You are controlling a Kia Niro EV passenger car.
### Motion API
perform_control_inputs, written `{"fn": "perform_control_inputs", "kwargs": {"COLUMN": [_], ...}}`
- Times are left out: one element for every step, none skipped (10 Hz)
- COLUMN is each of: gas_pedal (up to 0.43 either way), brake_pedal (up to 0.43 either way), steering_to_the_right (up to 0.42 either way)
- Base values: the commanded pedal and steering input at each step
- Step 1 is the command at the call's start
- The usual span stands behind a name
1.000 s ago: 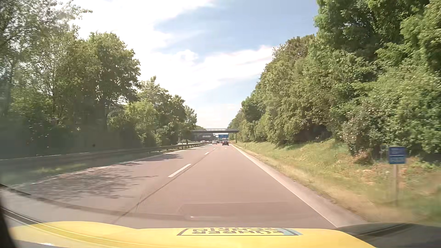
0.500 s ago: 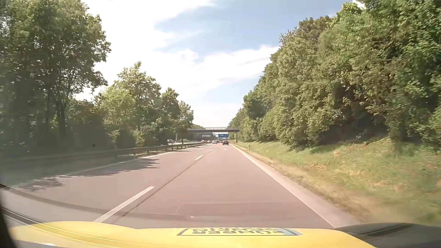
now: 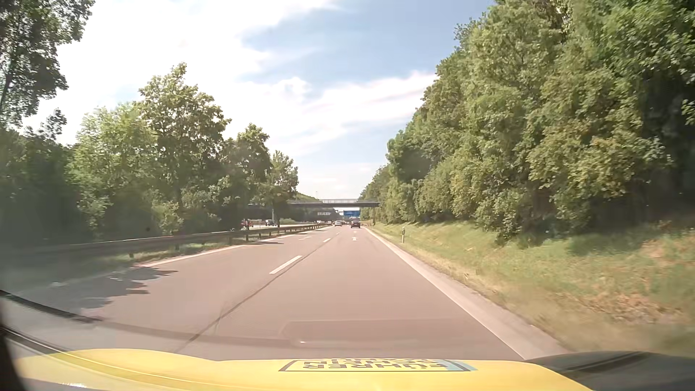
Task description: Follow the waypoints while adhering to traffic rules and regulations
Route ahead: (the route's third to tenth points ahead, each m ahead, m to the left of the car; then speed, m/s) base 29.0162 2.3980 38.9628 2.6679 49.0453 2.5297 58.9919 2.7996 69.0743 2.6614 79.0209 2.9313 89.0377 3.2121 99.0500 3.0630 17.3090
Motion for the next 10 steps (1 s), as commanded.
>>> {"fn": "perform_control_inputs", "kwargs": {"gas_pedal": [0.118,0.118,0.118,0.118,0.118,0.118,0.118,0.118,0.110,0.098], "brake_pedal": [0.000,0.000,0.000,0.000,0.000,0.000,0.000,0.000,0.000,0.000], "steering_to_the_right": [0.000,0.000,-0.001,-0.001,-0.001,-0.002,-0.002,-0.002,-0.002,-0.002]}}
